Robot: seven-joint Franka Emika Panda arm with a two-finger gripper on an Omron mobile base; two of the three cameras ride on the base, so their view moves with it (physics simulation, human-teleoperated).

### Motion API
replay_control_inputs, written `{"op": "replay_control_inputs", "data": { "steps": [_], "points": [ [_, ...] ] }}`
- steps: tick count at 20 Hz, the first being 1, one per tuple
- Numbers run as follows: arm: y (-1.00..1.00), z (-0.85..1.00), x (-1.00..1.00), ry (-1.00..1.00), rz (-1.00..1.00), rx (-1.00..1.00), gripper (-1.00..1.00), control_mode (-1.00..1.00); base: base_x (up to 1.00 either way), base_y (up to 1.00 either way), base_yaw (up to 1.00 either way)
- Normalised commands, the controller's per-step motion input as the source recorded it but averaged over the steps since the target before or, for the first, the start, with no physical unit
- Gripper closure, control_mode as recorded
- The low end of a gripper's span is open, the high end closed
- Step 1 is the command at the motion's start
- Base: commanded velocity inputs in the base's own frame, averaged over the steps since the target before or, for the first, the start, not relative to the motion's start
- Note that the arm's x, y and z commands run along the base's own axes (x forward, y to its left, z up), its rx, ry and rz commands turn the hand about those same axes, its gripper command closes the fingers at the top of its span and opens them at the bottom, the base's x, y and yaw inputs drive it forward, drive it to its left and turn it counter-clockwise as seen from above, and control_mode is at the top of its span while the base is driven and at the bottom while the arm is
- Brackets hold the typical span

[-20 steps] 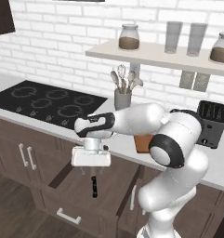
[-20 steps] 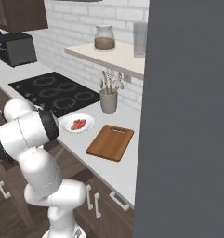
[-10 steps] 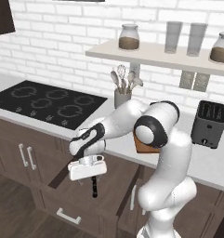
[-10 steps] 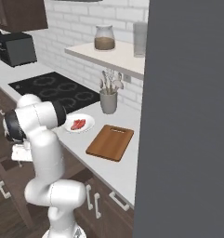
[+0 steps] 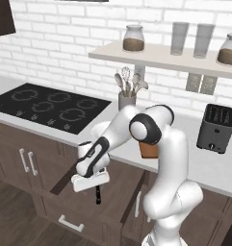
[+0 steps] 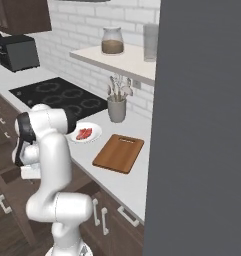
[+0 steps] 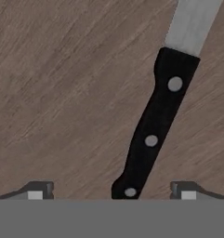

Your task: Pick up the knife from the drawer and place it on the cutting board. Then place the meat from the plate to the cutting board.

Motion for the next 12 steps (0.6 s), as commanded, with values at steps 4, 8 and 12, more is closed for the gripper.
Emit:
{"op": "replay_control_inputs", "data": {
  "steps": [4,8,12],
  "points": [
    [-0.10,-0.63,0.38,-0.10,-0.04,0.00,-1.00,-1.00,0.00,0.00,0.00],
    [-0.13,-0.56,0.22,-0.06,-0.08,0.02,-1.00,-1.00,0.00,0.00,0.00],
    [-0.12,-0.42,0.18,0.00,-0.06,0.06,-1.00,-1.00,0.00,0.00,0.00]
  ]
}}
